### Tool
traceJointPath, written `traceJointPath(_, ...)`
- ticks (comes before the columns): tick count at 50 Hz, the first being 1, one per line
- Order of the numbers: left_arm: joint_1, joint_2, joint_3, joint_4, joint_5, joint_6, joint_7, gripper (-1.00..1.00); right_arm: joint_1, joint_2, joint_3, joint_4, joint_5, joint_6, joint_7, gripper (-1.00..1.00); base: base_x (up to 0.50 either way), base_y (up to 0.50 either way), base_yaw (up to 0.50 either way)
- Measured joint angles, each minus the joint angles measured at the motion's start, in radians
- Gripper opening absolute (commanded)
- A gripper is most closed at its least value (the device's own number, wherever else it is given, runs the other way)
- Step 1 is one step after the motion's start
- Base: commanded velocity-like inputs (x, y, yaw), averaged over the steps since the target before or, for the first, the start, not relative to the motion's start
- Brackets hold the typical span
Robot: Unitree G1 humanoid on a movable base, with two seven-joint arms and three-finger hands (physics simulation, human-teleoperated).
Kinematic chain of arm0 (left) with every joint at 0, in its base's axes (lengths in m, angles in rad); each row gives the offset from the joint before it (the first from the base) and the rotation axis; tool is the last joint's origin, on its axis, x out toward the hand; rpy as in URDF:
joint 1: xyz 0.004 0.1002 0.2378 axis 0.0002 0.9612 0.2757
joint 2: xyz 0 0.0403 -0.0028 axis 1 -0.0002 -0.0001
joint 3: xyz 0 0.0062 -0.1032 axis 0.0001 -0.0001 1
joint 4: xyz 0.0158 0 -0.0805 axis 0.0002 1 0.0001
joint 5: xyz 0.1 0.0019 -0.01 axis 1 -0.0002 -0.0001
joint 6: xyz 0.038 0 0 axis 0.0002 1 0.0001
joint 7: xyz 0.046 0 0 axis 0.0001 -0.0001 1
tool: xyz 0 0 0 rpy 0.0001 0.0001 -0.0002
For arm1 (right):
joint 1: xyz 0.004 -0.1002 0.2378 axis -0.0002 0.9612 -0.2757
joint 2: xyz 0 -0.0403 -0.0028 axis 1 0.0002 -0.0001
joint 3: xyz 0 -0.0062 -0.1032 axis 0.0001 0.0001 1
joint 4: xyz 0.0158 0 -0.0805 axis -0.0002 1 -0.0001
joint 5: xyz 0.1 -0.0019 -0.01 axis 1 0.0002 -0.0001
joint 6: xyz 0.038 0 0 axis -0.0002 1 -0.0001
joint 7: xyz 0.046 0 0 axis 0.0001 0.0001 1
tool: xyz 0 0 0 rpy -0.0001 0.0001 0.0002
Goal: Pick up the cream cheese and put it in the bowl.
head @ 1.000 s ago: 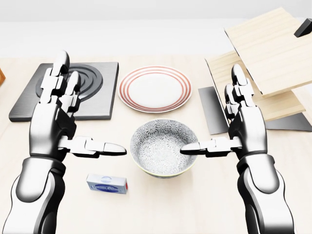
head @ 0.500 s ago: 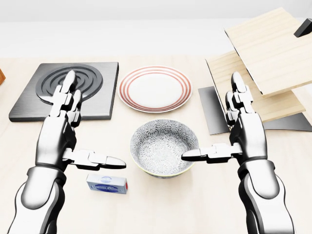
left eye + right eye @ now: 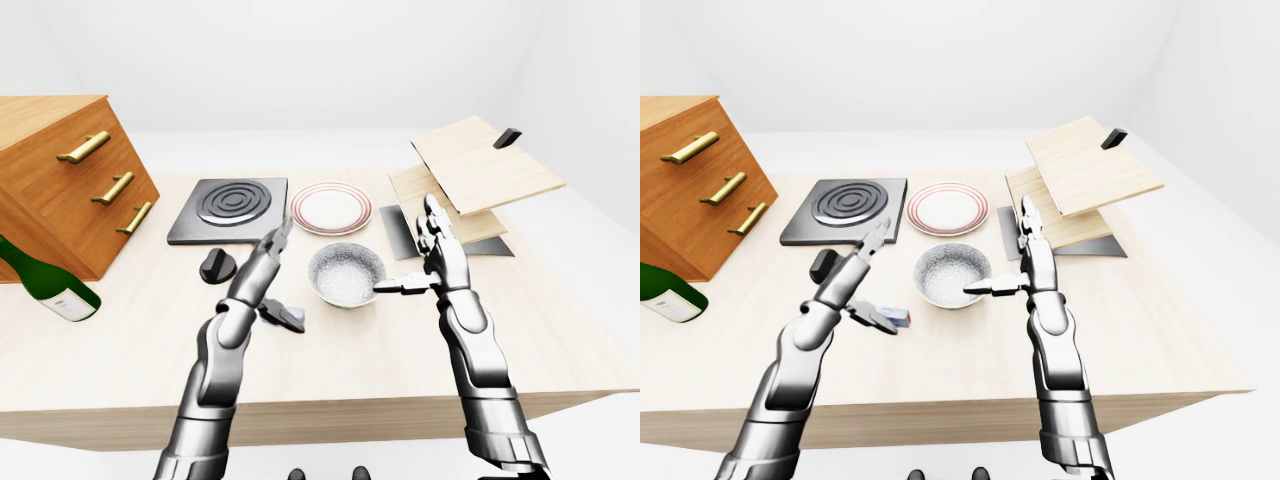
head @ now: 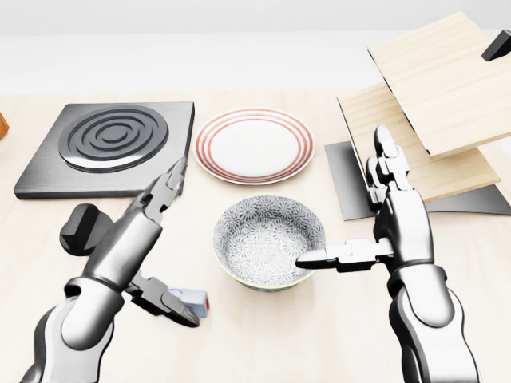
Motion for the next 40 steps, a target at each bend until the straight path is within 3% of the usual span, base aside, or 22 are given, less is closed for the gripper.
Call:
traceJointPath(11, 0.005, -0.013, -0.021, 0.043, 0.238, -0.002, -0.038, 1.00, -0.001, -0.001, 0.000, 0.013, -0.004, 0.000, 0.004, 1.00, 0.00, 0.00, 0.00)
traceJointPath(21, -0.001, -0.023, -0.030, 0.111, 0.351, -0.029, -0.008, 1.00, 0.000, 0.000, 0.001, 0.015, -0.004, 0.000, 0.005, 1.00, 0.00, 0.00, 0.00)
traceJointPath(22, -0.002, -0.024, -0.030, 0.119, 0.358, -0.032, -0.003, 0.56, 0.001, 0.000, 0.002, 0.013, -0.005, 0.000, 0.005, 1.00, 0.00, 0.00, 0.00)
traceJointPath(23, -0.003, -0.024, -0.030, 0.126, 0.364, -0.034, 0.001, 0.47, 0.001, 0.001, 0.003, 0.013, -0.005, 0.000, 0.005, 1.00, 0.00, 0.00, 0.00)
traceJointPath(40, -0.026, -0.020, -0.033, 0.249, 0.422, -0.072, 0.060, 0.46, 0.001, 0.002, 0.002, 0.017, -0.004, 0.000, 0.008, 1.00, 0.00, 0.00, 0.00)
